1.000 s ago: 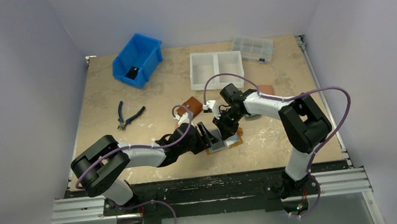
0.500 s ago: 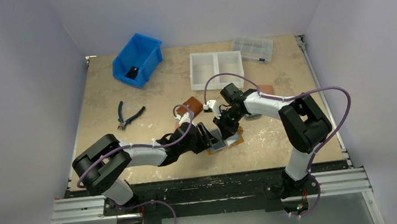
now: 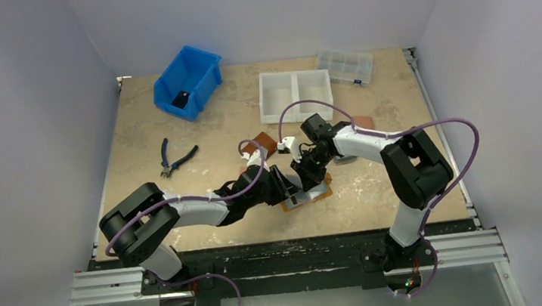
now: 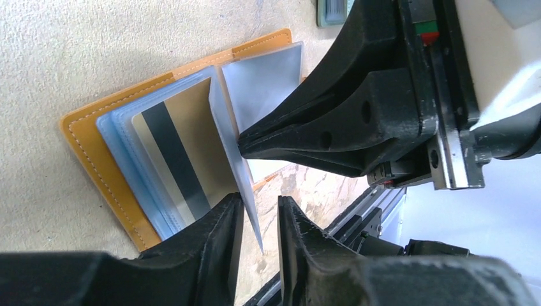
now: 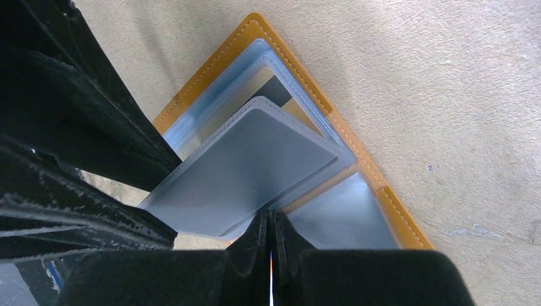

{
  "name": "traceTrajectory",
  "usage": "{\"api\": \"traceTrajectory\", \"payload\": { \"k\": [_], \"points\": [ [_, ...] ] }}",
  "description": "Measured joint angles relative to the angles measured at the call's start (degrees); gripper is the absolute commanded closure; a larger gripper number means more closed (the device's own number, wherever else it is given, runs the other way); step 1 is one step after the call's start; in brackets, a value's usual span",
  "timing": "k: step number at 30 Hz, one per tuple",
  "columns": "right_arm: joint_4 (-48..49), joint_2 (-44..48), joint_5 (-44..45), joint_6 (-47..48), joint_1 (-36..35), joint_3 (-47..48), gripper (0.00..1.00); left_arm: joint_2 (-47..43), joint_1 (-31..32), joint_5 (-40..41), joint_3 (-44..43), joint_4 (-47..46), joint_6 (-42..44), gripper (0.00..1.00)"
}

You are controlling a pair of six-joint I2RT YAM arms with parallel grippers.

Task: Take the credit cards out of the card holder
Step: Remove the credit card from the card holder.

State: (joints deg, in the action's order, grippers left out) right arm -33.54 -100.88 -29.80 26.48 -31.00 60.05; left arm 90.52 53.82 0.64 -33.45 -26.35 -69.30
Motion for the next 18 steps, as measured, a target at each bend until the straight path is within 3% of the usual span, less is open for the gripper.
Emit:
{"api": "traceTrajectory", "payload": {
  "k": [9,18],
  "points": [
    [-0.9,2.43,-3.34,-0.07,4.24,0.0,0.92,1.81,0.0,-0.02,-0.11,-0.9,2.08,0.71],
    [-0.81,5.4,-12.31,-2.6,8.22,-0.02,0.63,4.22,0.0,-2.4,-0.85,-5.16,4.02,0.68]
  ]
}}
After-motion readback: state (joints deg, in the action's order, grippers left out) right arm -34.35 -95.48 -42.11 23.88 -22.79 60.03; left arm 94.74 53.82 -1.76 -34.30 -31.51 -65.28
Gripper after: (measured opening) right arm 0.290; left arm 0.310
